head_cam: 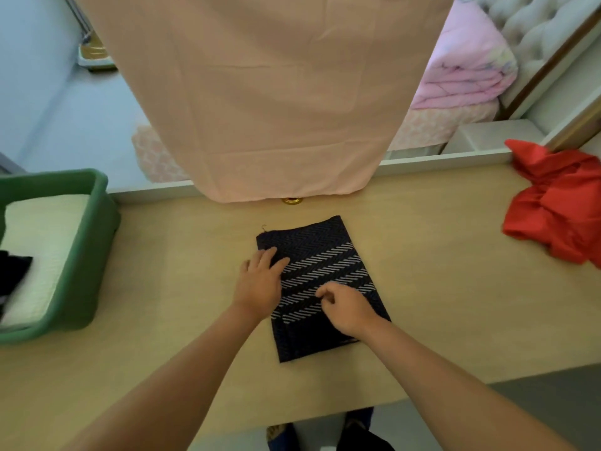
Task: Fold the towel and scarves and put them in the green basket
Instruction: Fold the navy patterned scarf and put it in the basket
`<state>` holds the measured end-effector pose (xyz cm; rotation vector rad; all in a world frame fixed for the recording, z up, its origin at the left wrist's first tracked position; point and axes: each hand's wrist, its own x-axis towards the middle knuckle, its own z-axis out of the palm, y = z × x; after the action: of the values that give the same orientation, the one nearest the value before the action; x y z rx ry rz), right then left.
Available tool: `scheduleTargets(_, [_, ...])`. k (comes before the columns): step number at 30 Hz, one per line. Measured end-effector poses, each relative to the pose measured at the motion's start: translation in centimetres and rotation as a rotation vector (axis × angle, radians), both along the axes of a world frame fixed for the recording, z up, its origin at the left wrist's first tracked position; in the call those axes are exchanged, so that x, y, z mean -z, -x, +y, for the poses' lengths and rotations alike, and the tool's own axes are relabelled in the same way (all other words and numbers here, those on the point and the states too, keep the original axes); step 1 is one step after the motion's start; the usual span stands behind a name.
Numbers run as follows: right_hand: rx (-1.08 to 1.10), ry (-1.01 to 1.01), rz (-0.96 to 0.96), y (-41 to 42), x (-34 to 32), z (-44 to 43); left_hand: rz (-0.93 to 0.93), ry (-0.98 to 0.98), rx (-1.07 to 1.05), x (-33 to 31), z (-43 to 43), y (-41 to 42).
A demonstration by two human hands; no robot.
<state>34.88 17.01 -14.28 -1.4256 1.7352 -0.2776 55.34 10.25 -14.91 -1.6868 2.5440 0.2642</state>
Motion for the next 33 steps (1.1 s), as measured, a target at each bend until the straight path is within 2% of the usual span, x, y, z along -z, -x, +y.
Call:
scheduleTargets(3, [-0.14,0.166,0.279,2.1,0.6,-0.4,0.016,-0.109,-0.057,1.7,1.2,1.3])
scheduleTargets(5, [-0.263,0.175,0.408,3.5,1.1,-0.7,0.021,-0.202,-0.17,2.4,1.0,1.4])
scheduleTargets(10, [-0.388,0.145,0.494,5.3,2.1,-1.6,0.329,-0.058,-0.447,2.0,-1.3,1.5])
scheduleTargets(13, [-0.409,0.255,0.53,5.4,2.5,-3.0,0.614,-0.12,-0.758,1.9,-3.7,2.0])
scheduleTargets(15, [-0.455,0.344,0.555,5.6,2.8,-4.2,0.678,-0.172,-0.882,1.9,-5.2,2.2])
scheduleTargets(17, [-0.501,0.402,0.577,5.9,3.2,-5.4,0.7,-0.186,-0.917,2.0,-6.1,2.5])
scheduleTargets(20, [-0.544,0.429,0.548,6.3,3.3,-7.3,0.775,-0.093,-0.887,1.6,-7.0,3.1])
scheduleTargets(23, [-0.566,0.339,0.534,6.5,3.4,-8.8,0.779,-0.036,-0.835,2.2,-7.7,2.7])
scheduleTargets(27, [-0.526,0.193,0.556,6.9,4.2,-9.3,0.726,-0.072,-0.834,2.8,-7.1,2.2])
scheduleTargets(31, [-0.52,0.217,0.611,6.7,4.8,-8.6,0.699,-0.054,-0.854,2.3,-4.5,2.6])
scheduleTargets(33, [-0.491,0.254,0.64,6.3,4.9,-8.1,0.559,-0.112,-0.835,2.2,-2.5,2.5])
